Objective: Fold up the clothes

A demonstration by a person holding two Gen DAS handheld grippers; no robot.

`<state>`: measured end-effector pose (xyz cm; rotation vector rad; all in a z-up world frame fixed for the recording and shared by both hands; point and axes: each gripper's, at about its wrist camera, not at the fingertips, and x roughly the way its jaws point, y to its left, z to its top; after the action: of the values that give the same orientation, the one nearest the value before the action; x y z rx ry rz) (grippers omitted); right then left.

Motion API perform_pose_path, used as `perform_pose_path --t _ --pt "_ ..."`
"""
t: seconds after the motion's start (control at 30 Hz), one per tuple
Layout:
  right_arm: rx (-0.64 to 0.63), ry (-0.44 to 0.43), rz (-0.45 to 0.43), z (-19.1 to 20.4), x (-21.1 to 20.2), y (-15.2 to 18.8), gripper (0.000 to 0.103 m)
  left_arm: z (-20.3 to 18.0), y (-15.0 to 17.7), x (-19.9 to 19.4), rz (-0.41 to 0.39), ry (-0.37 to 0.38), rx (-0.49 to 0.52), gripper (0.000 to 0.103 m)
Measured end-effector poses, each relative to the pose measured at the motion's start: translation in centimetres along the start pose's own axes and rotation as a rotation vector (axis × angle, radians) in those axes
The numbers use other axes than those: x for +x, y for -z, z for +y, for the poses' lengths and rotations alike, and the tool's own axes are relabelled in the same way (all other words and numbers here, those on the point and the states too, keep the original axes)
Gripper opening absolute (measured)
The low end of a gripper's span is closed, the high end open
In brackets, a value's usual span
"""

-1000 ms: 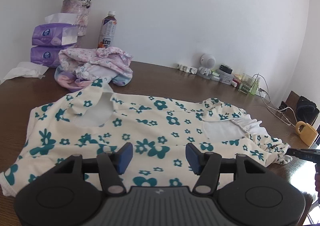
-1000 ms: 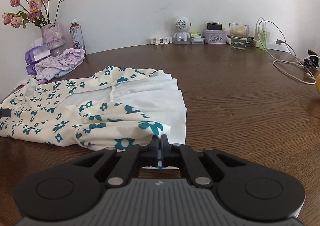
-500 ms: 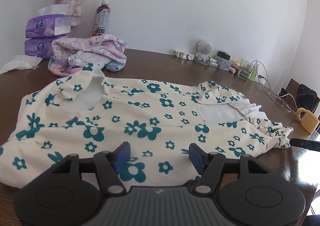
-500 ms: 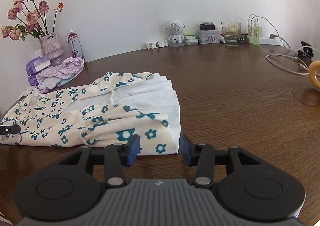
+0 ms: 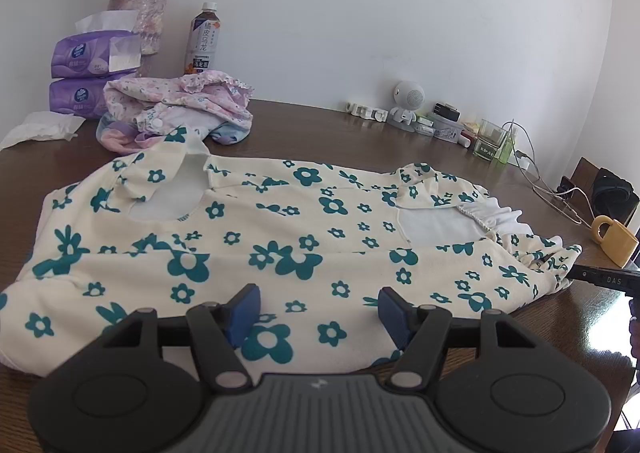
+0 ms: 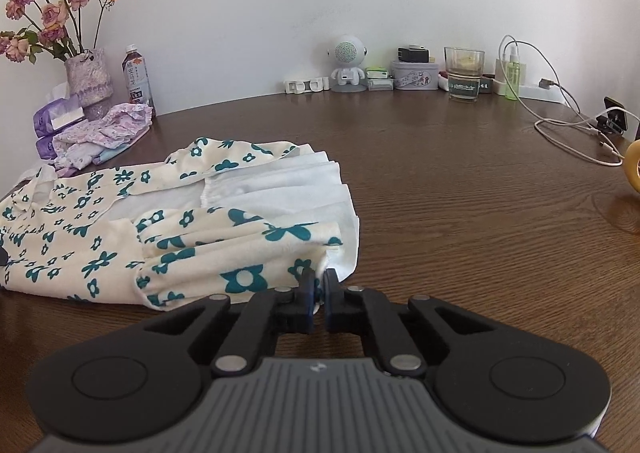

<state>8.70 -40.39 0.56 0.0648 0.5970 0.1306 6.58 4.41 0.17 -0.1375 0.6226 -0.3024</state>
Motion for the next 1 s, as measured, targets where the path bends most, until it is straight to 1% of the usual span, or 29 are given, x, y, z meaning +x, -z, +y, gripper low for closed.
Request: perform_pose_path --t 0.13,0.3,0.33,0.37,0.4,0.5,0.57,0.63,0.7,0.73,0.77,0.83,0.87,0.93,1.0 --pt "0.003 0.01 -0.001 0.2 0.2 -0.1 0.004 0.0 0.0 0.0 0.0 0.003 -0.003 0.064" --pt "0.064 0.012 -0.007 -0.5 0.1 0.1 0.005 0.2 0.0 0.0 -0.001 0.007 -0.008 0.064" --pt "0.079 0.014 -0.008 -0.7 0.1 0.1 0.007 0.2 0.0 0.0 -0.001 0.008 -0.009 0.064" --pt "0.095 0.031 -0.016 -1.0 -0.2 0.0 0.011 0.2 0.0 0.0 -0.001 0.009 -0.01 0.064" --pt "0.112 0.051 -0.026 -1.3 -0.5 0.0 0.012 0.2 0.0 0.0 -0.001 0.01 -0.01 0.064" --pt "0.161 0.111 -0.055 -2.3 -1.4 -0.1 0.012 0.2 0.0 0.0 -0.001 0.01 -0.01 0.064" --pt "0.189 0.128 -0.102 -2.2 -2.5 -0.5 0.012 0.2 0.0 0.0 -0.001 0.009 -0.009 0.064" --pt "0.168 0.079 -0.148 -1.0 -3.7 -1.0 0.014 0.2 0.0 0.0 -0.001 0.007 -0.008 0.064" --pt "0.115 -0.012 -0.168 1.2 -4.3 -1.5 0.024 0.1 0.0 0.0 0.0 0.005 -0.007 0.065" --pt "0.08 -0.06 -0.167 2.4 -4.2 -1.7 0.033 0.1 0.0 0.0 0.0 0.005 -0.007 0.065" --pt "0.045 -0.107 -0.165 3.7 -4.1 -1.9 0.036 0.1 0.0 0.0 0.0 0.006 -0.006 0.065" --pt "-0.02 -0.224 -0.134 6.6 -3.2 -2.1 0.036 0.2 0.0 0.0 0.0 0.006 -0.007 0.065" --pt "-0.054 -0.259 -0.11 8.1 -2.5 -2.1 0.036 0.2 0.0 0.0 0.0 0.007 -0.007 0.065" --pt "-0.124 -0.321 -0.06 10.9 -1.2 -2.0 0.036 0.2 0.0 0.0 0.0 0.008 -0.007 0.065" --pt "-0.18 -0.339 -0.027 13.1 -0.3 -1.9 0.036 0.2 0.0 0.0 0.0 0.008 -0.008 0.065"
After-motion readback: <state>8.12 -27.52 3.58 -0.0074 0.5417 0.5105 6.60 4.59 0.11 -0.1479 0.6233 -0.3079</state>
